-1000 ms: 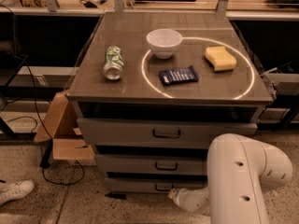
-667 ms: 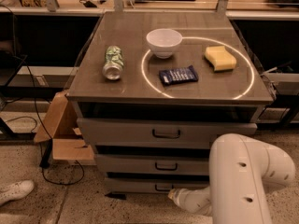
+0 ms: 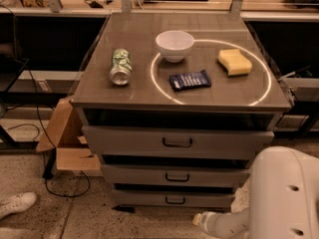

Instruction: Close bottom drawer

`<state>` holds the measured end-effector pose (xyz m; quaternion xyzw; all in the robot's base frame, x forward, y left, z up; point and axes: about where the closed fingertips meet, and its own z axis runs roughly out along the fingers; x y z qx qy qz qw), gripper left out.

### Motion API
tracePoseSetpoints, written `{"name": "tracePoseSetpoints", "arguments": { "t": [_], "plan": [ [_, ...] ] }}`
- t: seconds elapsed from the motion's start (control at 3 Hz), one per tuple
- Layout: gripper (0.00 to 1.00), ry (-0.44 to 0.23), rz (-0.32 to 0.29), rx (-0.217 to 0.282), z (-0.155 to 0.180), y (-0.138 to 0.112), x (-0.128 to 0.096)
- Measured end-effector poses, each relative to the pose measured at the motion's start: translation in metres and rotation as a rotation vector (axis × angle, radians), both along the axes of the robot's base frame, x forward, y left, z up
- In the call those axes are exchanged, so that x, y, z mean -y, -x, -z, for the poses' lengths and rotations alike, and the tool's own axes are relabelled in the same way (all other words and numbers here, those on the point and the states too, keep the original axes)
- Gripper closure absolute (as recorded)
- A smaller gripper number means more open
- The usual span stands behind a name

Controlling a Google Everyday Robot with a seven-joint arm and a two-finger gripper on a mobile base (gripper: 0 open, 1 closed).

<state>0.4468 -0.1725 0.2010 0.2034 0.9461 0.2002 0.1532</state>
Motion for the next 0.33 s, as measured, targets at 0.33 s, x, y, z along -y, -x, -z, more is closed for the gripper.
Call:
{"name": "tracePoseSetpoints", "arguments": {
  "t": [0.33],
  "plan": [
    [0.86,0.002,-0.003,-0.019,-0.004,0.0143,0.0045]
  ]
}}
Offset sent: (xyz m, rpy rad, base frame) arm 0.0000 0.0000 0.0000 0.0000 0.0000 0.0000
